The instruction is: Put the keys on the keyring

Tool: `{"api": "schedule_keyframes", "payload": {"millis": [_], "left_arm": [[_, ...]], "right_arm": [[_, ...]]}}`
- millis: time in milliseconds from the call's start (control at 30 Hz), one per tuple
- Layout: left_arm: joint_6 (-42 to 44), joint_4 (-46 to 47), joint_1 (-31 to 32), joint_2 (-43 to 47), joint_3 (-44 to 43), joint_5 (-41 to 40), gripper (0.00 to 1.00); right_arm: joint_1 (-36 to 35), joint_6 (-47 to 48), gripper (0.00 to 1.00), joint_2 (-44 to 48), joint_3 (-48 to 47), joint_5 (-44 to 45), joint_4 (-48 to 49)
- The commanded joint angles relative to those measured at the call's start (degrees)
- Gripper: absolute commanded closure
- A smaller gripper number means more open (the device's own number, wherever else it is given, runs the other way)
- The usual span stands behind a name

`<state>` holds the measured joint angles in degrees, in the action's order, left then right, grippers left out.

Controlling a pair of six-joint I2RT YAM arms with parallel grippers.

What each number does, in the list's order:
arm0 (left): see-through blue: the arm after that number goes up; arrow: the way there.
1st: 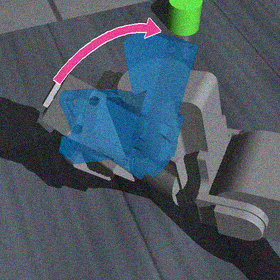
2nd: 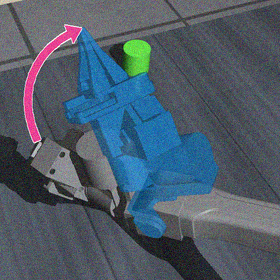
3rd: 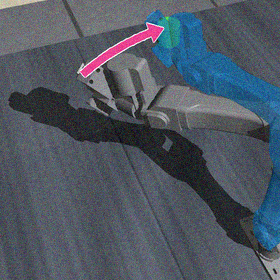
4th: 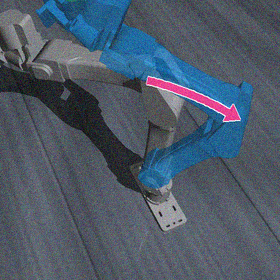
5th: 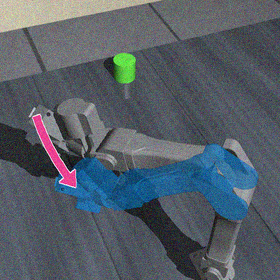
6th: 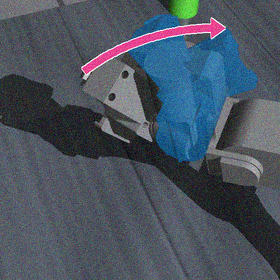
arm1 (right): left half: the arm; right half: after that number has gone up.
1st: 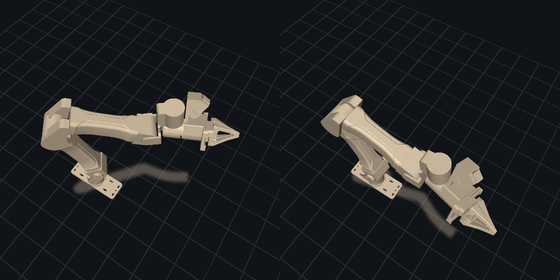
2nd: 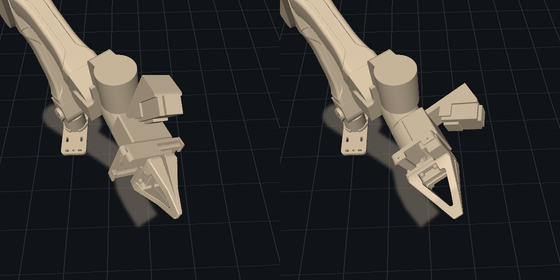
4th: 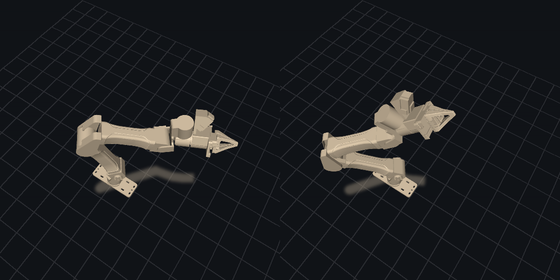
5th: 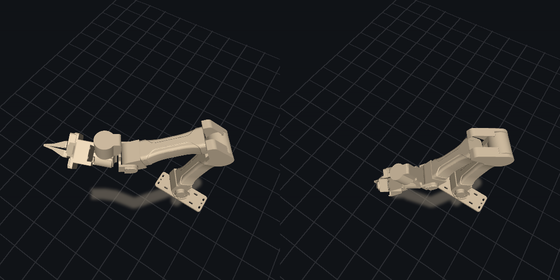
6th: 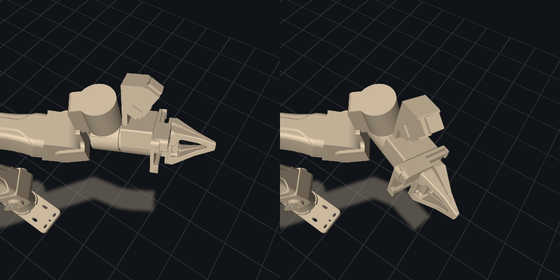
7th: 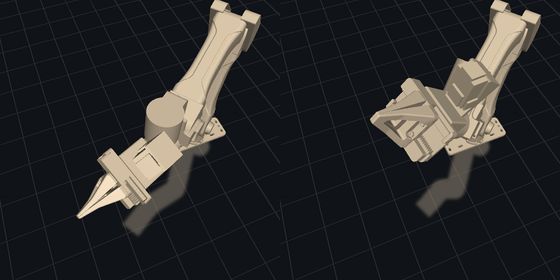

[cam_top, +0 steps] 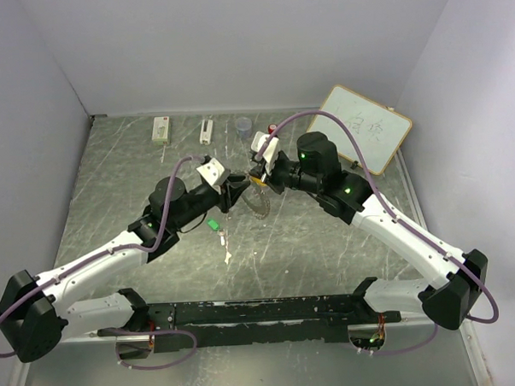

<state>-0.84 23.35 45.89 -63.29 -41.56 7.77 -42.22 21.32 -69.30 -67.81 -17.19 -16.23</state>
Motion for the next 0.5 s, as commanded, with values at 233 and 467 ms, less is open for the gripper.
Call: {"api": "schedule_keyframes", "payload": {"millis": [233, 467], "left_arm": [[2.0, 3.4, 1.1, -1.3, -1.3, -1.7, 0.68], [2.8, 3.9, 1.4, -1.6, -1.6, -1.5, 0.7]], "right_arm": [[-0.2, -0.7, 1.0, 1.8, -1.7, -1.1, 0.4], [-0.2, -0.6, 1.0, 1.8, -1.6, -1.5, 0.1]]}}
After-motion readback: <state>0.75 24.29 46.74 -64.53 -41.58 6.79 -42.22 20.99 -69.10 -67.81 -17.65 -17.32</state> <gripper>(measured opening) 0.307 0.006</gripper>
